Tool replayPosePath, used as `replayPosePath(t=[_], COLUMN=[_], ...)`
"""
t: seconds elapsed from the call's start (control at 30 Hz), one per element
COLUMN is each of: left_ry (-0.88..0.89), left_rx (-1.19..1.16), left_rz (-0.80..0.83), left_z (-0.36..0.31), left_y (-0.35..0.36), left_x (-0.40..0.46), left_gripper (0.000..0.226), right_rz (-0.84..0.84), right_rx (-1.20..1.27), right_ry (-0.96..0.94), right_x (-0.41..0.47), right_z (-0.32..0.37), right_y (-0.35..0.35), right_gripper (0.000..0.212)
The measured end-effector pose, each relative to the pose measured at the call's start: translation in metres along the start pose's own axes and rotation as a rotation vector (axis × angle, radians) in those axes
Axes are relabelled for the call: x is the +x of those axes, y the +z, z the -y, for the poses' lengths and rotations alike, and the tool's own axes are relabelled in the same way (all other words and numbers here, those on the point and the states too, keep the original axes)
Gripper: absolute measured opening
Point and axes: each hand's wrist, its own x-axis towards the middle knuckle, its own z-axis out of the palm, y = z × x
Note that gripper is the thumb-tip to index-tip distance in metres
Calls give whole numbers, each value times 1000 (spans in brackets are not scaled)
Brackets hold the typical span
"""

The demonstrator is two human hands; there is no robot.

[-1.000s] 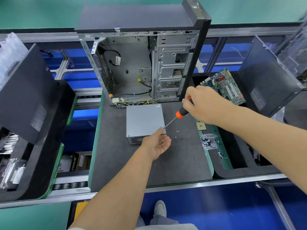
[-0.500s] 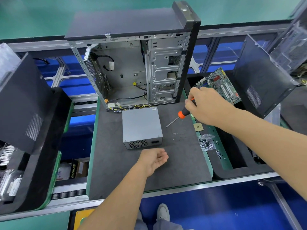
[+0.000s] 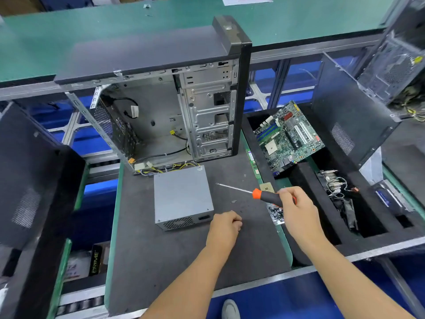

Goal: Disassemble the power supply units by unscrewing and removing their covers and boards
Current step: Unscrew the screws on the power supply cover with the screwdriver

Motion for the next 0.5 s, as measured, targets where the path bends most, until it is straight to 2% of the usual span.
replayPosePath(t=[0.1, 0.13, 0.3, 0.5], left_ry=[148, 177, 281, 310], left_rx=[418, 495, 681, 750], left_rz=[24, 23, -11, -50], left_z=[-11, -14, -21, -19], left_y=[1, 2, 6, 6], left_x=[19, 24, 41, 54], left_gripper=[20, 19, 8, 9], right_rz=[-44, -54, -88, -125], right_rx=[93, 118, 183, 229], right_ry=[115, 138, 210, 300], right_x=[-7, -8, -9, -12], right_z=[-26, -33, -54, -69], right_y=[3, 3, 6, 19], right_gripper=[19, 20, 21, 19])
